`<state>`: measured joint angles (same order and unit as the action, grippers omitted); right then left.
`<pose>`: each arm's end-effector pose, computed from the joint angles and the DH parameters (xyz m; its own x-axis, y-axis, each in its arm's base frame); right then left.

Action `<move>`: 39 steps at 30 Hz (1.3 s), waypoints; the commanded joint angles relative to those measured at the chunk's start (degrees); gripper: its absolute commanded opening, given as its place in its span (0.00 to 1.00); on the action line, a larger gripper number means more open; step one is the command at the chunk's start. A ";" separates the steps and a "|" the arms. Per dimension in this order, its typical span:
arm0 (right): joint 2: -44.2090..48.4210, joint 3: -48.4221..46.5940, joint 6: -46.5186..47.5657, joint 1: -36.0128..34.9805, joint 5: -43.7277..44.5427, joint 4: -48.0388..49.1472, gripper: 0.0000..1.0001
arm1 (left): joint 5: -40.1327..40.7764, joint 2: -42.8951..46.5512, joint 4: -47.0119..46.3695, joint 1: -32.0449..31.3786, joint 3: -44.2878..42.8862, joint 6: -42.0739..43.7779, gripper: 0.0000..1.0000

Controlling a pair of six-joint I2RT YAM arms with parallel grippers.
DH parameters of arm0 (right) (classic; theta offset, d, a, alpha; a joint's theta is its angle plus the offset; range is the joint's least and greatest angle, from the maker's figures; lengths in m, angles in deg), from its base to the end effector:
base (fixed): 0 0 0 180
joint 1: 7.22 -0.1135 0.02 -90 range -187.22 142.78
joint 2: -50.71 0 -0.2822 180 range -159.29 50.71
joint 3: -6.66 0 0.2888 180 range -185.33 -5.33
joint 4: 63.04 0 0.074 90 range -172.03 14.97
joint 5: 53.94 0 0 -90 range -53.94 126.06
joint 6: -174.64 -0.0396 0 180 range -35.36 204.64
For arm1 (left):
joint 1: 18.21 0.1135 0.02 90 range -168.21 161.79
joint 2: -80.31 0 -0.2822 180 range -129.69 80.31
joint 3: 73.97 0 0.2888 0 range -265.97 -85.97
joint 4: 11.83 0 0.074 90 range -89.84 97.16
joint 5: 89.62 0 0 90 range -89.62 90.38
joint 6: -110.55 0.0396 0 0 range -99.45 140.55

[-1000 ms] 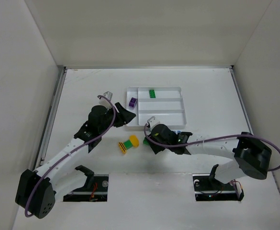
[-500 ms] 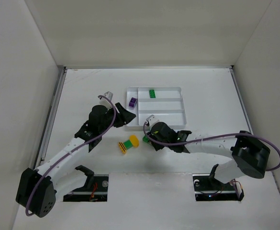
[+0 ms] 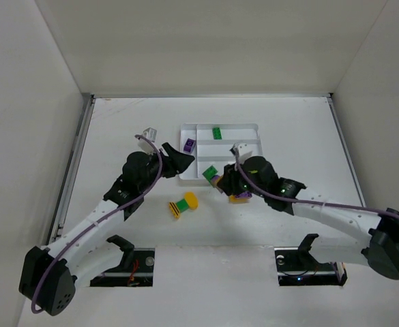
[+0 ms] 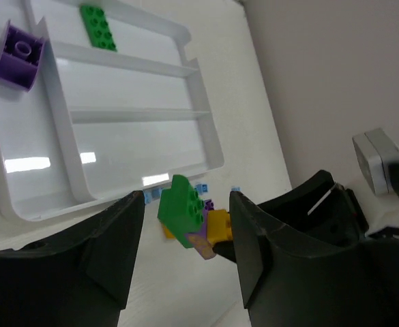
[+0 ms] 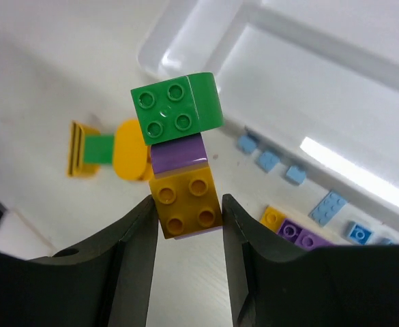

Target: Sort the legos into containers by color

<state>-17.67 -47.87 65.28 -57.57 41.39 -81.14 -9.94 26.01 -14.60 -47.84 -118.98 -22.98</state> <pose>0.1896 0.2230 0.2467 -0.5560 -0.1537 -0.8168 -0.5639 0.7917 0.2349 0.2160 -0.1310 0.2832 -0.5131 -0.4877 -0.7063 0.3968 0.5949 -0.6990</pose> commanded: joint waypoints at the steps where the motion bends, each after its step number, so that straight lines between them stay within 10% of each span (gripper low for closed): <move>1: 4.39 0.71 -7.53 4.85 -7.41 7.94 0.26 | 4.08 4.55 -10.00 -0.91 1.98 -2.17 0.52; 19: -4.12 3.08 -55.86 17.88 -27.12 49.86 0.24 | 9.71 3.33 -39.20 -7.06 11.13 -10.53 0.70; 39: -13.53 5.45 -70.82 15.68 -29.23 66.75 0.24 | 9.45 -5.37 -46.75 -6.98 8.58 -9.30 0.70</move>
<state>-30.63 -42.69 -2.45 -41.35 13.21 -22.49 -0.52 20.52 -55.04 -54.53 -108.18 -33.34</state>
